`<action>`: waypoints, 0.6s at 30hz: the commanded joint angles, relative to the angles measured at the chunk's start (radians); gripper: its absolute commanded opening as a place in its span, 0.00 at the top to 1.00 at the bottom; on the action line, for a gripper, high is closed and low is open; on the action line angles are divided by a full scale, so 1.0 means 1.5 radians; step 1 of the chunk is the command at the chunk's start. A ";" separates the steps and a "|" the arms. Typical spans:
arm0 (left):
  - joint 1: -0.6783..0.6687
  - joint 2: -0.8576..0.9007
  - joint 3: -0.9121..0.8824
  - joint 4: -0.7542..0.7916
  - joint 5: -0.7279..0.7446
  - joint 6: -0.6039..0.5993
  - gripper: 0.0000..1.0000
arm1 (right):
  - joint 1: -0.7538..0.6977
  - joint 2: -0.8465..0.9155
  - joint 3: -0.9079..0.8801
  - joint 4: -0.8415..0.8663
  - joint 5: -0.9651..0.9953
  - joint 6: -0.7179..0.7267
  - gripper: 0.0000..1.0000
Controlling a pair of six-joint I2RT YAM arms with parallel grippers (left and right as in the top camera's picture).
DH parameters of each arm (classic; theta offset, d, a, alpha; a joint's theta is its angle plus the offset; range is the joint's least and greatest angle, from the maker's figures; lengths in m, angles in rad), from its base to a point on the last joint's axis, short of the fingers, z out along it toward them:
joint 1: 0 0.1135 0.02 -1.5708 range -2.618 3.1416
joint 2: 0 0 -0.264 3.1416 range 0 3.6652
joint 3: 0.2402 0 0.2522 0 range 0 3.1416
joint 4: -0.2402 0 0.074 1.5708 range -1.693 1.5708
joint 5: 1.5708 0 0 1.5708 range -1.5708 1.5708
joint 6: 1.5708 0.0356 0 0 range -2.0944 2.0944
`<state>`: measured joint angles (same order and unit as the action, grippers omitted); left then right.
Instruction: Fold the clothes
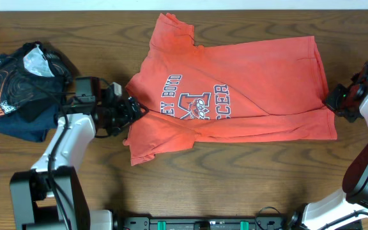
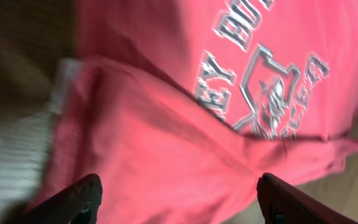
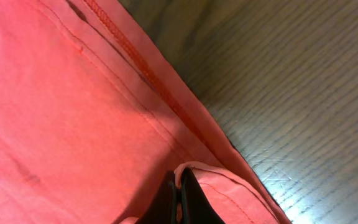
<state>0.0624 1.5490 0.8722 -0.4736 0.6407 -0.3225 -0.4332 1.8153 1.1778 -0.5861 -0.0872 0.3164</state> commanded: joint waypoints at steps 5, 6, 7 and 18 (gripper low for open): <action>-0.151 -0.082 -0.003 -0.057 -0.110 0.065 0.20 | 0.006 0.025 -0.006 -0.006 0.023 -0.012 0.99; -0.177 -0.083 -0.003 -0.066 -0.141 0.065 0.21 | 0.006 0.026 -0.006 -0.006 0.023 -0.012 0.99; -0.203 -0.082 -0.003 -0.076 -0.168 0.065 0.23 | 0.006 0.028 -0.006 -0.006 0.023 -0.012 0.99; -0.437 -0.044 -0.003 -0.093 -0.366 0.065 0.38 | 0.006 0.028 -0.006 -0.005 0.023 -0.012 0.99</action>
<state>-0.5453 1.4532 0.8719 -0.6189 0.2211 -0.2348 -0.4332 1.8477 1.1751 -0.5938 -0.0624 0.3096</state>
